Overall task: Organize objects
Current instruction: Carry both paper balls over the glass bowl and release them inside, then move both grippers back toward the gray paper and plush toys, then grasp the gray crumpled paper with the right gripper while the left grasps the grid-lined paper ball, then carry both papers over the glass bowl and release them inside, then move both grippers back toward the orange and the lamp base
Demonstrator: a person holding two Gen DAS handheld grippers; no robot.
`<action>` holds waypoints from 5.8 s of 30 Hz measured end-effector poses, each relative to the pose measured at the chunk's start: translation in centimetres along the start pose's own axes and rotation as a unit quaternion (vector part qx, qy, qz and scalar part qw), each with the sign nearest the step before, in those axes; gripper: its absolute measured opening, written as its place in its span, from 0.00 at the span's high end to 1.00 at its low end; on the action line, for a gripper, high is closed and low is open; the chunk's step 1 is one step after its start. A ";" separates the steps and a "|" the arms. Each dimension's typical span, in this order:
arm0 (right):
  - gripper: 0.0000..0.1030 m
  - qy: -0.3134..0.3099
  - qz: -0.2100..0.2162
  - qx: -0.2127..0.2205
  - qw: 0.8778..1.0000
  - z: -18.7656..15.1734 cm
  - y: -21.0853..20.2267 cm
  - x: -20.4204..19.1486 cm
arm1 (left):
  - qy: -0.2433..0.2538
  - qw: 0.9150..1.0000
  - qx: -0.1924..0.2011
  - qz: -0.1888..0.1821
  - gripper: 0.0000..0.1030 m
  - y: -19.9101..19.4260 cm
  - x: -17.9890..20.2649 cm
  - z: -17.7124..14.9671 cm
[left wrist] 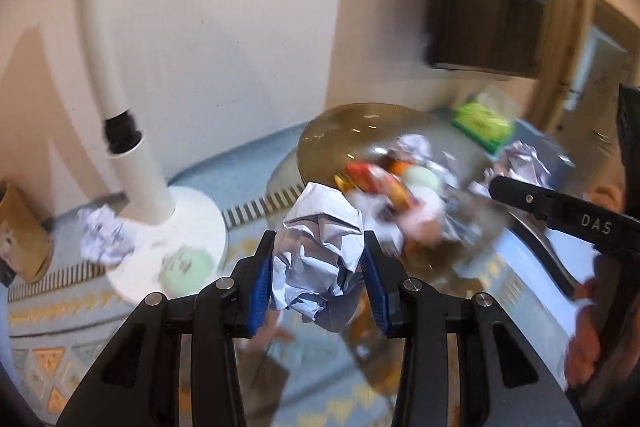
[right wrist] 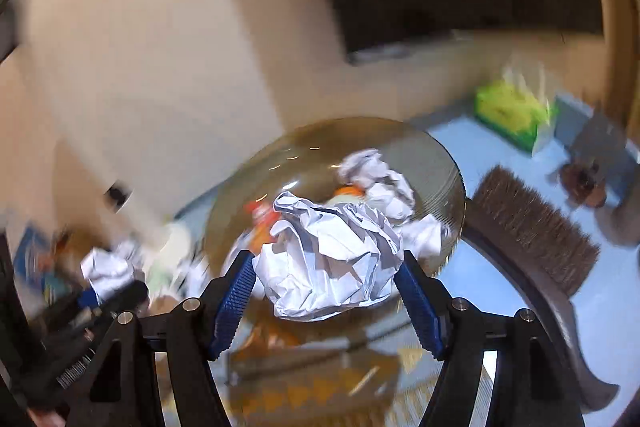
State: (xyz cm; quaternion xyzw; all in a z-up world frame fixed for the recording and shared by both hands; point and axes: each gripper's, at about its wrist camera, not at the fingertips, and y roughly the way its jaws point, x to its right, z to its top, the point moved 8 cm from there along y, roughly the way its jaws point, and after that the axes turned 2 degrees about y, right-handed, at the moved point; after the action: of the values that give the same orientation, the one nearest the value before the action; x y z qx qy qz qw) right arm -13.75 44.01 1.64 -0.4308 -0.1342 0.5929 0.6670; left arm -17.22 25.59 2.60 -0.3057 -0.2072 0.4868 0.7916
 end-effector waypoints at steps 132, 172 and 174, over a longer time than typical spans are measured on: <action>0.54 -0.166 0.081 0.019 0.983 -14.2 -5.2 -6.9 | -0.078 0.997 0.009 -0.002 0.49 -9.0 -9.6 -15.9; 0.27 -0.036 0.087 0.091 0.991 -4.7 -10.2 -3.3 | -0.067 0.989 0.111 -0.070 0.01 -13.5 -4.9 -2.2; 0.15 -0.059 0.087 0.092 0.990 -7.1 -10.1 -5.5 | -0.082 0.986 0.134 -0.050 0.01 -17.0 -6.7 -4.3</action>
State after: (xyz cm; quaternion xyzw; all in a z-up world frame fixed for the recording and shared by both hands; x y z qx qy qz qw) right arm -3.44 36.77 6.67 -0.3423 -0.0804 0.6826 0.6407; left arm -6.55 12.60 10.96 -0.1451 -0.2190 0.4938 0.8289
